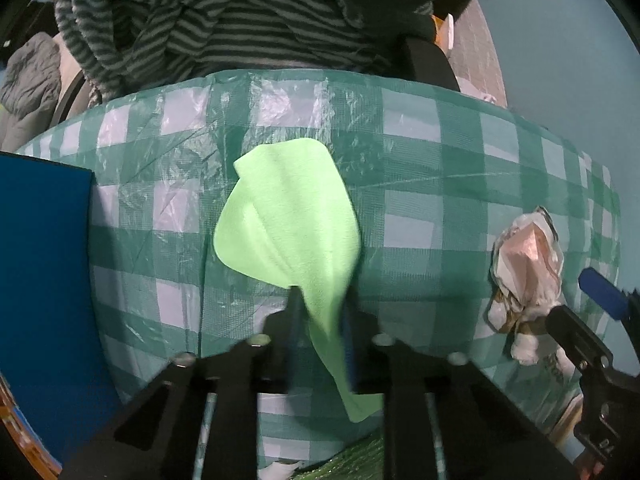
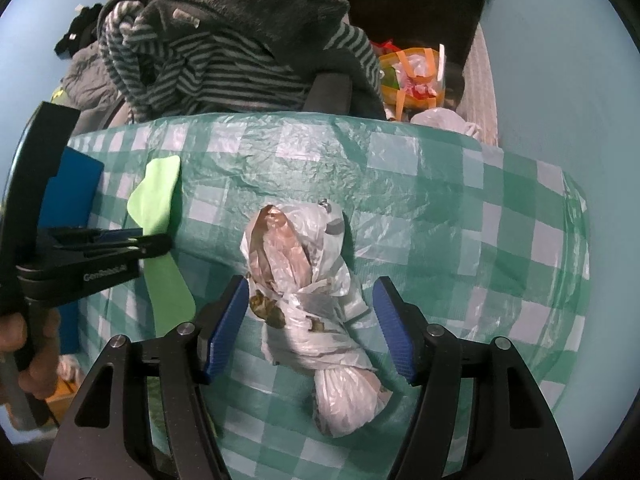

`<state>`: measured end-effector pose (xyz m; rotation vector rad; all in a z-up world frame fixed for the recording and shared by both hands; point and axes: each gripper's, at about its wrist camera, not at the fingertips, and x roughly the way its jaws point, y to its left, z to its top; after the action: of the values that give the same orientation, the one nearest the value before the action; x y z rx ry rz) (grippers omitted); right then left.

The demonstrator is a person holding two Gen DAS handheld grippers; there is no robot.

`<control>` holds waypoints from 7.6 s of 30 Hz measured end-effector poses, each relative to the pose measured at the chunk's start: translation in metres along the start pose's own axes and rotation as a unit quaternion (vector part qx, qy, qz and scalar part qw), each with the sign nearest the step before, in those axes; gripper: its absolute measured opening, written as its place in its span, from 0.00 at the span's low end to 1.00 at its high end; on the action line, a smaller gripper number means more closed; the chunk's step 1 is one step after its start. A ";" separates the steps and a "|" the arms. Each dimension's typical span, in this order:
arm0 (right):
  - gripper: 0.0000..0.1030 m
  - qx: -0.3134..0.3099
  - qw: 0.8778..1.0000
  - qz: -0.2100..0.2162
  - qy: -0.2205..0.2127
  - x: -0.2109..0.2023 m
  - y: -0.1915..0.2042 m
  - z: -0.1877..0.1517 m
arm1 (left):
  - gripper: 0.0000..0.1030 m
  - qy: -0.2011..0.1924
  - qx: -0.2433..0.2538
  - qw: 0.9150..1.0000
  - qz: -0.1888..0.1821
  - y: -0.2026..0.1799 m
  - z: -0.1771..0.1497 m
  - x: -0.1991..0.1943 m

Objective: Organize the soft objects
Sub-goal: 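Close the left gripper on the lime-green cloth while the right holds the bag, then carry the green cloth and plastic bag over the box with both grippers, then open both grippers to drop the cloth and bag into the box, then move both open tools back toward the green glittery scrubber on the tablecloth, then close the right gripper on the green glittery scrubber while the left grasps the small white item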

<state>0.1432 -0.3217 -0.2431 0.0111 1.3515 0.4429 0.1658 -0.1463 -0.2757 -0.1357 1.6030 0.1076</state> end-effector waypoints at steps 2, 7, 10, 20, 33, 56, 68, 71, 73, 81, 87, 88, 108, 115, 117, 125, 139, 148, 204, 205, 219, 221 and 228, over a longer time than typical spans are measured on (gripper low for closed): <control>0.63 -0.009 1.000 -0.003 0.004 0.002 0.002 0.001 | 0.09 -0.002 -0.003 1.000 0.000 0.004 -0.003 -0.001; 0.64 -0.036 0.999 -0.011 0.024 0.012 0.008 0.001 | 0.07 -0.011 -0.004 1.000 -0.005 0.011 -0.011 -0.006; 0.64 -0.052 0.998 -0.026 0.031 0.019 0.011 -0.001 | 0.07 -0.017 -0.001 1.000 -0.005 0.016 -0.017 -0.011; 0.61 -0.074 0.994 -0.061 0.053 0.036 0.018 -0.005 | 0.07 -0.038 0.002 0.999 -0.007 0.028 -0.032 -0.026; 0.36 -0.072 0.996 -0.049 0.035 0.012 0.032 -0.003 | 0.07 -0.060 0.019 0.998 -0.003 0.037 -0.052 -0.049; 0.36 -0.074 0.996 -0.039 -0.015 -0.072 0.088 0.001 | 0.07 -0.121 0.080 0.989 0.001 0.058 -0.081 -0.130; 0.36 -0.081 0.996 -0.032 -0.033 -0.103 0.128 0.005 | 0.07 -0.151 0.101 0.983 0.009 0.077 -0.094 -0.161; 0.36 -0.079 0.996 -0.021 -0.035 -0.109 0.138 0.008 | 0.07 -0.154 0.099 0.983 0.011 0.084 -0.097 -0.165; 0.36 -0.083 0.996 -0.022 -0.039 -0.112 0.144 0.009 | 0.07 -0.157 0.099 0.982 0.016 0.090 -0.099 -0.168; 0.36 -0.105 0.993 -0.011 -0.046 -0.120 0.179 0.017 | 0.07 -0.171 0.091 0.981 0.019 0.113 -0.108 -0.186; 0.36 -0.122 0.991 -0.002 -0.049 -0.121 0.203 0.024 | 0.07 -0.178 0.076 0.981 0.018 0.135 -0.112 -0.196; 0.36 -0.126 0.991 0.000 -0.049 -0.121 0.208 0.024 | 0.07 -0.178 0.072 0.981 0.018 0.140 -0.112 -0.197; 0.36 -0.196 0.980 0.032 -0.034 -0.093 0.310 0.046 | 0.07 -0.173 0.012 0.984 0.036 0.227 -0.117 -0.200; 0.36 -0.216 0.975 0.041 -0.027 -0.079 0.343 0.052 | 0.08 -0.166 -0.005 0.985 0.044 0.259 -0.119 -0.193; 0.36 -0.219 0.974 0.045 -0.025 -0.075 0.353 0.053 | 0.08 -0.163 -0.008 0.985 0.046 0.267 -0.118 -0.190; 0.36 -0.222 0.973 0.057 -0.014 -0.055 0.383 0.058 | 0.08 -0.151 -0.013 0.987 0.052 0.292 -0.116 -0.178; 0.38 -0.203 0.976 0.075 0.027 -0.009 0.409 0.069 | 0.08 -0.122 -0.018 0.991 0.045 0.317 -0.113 -0.151; 0.60 -0.186 0.980 0.063 0.024 -0.005 0.408 0.068 | 0.39 -0.120 -0.014 0.991 0.055 0.314 -0.115 -0.151; 0.65 0.006 0.998 -0.032 0.056 -0.036 0.173 -0.060 | 0.52 -0.081 0.215 0.973 0.021 0.109 -0.133 -0.129; 0.65 0.006 0.998 -0.032 0.057 -0.033 0.174 -0.062 | 0.53 -0.078 0.216 0.973 0.019 0.107 -0.133 -0.126; 0.65 -0.046 0.995 -0.045 0.082 0.012 0.173 -0.090 | 0.53 -0.045 0.229 0.972 0.009 0.081 -0.138 -0.073; 0.65 -0.052 0.994 -0.048 0.088 0.018 0.172 -0.093 | 0.53 -0.044 0.232 0.972 0.008 0.078 -0.139 -0.064; 0.65 -0.082 0.989 -0.068 0.104 0.039 0.174 -0.103 | 0.53 -0.027 0.241 0.970 0.002 0.073 -0.145 -0.042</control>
<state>-0.0004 -0.1747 -0.2582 -0.2683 1.5053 0.4474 0.0128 -0.0955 -0.2293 0.2457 1.5318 -0.2727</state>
